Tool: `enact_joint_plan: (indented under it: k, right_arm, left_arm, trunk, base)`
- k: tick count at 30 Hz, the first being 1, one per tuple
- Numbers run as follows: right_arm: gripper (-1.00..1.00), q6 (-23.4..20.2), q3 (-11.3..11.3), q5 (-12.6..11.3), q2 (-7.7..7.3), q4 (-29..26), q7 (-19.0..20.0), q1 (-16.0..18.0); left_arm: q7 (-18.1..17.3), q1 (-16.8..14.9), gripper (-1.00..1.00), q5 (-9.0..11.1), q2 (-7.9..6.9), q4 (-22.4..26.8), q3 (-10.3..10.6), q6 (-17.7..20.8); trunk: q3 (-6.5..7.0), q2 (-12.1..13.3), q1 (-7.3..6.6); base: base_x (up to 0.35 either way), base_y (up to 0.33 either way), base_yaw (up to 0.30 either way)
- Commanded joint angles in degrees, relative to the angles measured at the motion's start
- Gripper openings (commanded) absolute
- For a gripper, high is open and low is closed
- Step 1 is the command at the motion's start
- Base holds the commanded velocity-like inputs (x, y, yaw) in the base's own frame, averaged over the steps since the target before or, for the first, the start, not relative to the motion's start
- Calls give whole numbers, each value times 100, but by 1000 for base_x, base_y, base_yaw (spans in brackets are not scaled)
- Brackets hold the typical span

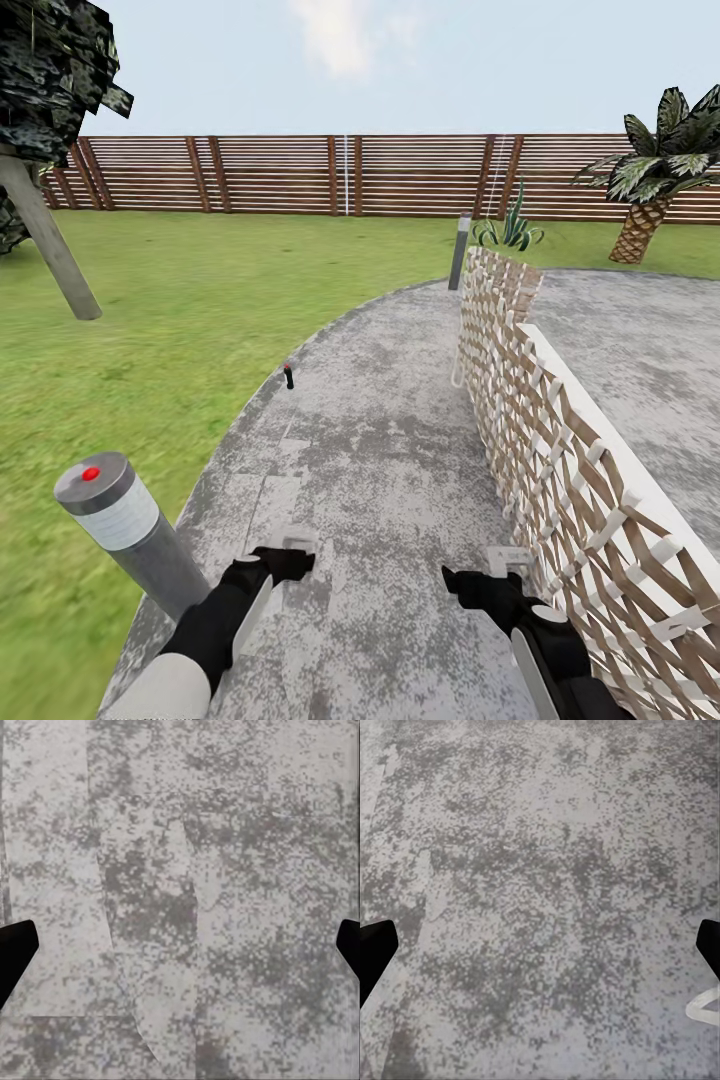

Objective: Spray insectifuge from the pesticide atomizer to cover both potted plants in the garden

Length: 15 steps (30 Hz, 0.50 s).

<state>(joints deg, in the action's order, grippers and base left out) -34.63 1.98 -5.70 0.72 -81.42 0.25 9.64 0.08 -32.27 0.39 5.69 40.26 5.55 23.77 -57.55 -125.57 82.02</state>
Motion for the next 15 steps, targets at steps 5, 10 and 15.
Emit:
enact_joint_plan:
  k: [5,10,15]
  right_arm:
    - [100,-23,3,5,6,-5,-21,3]
    - [100,-23,4,7,7,-5,-3,3]
    - [100,-24,0,7,7,-5,0,3]
  left_arm:
    - [4,-23,100,-3,2,90,117,31]
    - [17,-25,100,-3,3,102,152,31]
    - [23,-25,100,-4,3,181,156,31]
  trunk:
    - [-5,-2,-1]
    - [-5,-2,-1]
    - [-5,-2,-1]
  base:
    - [68,0,0]
    - [193,0,0]
    - [38,0,0]
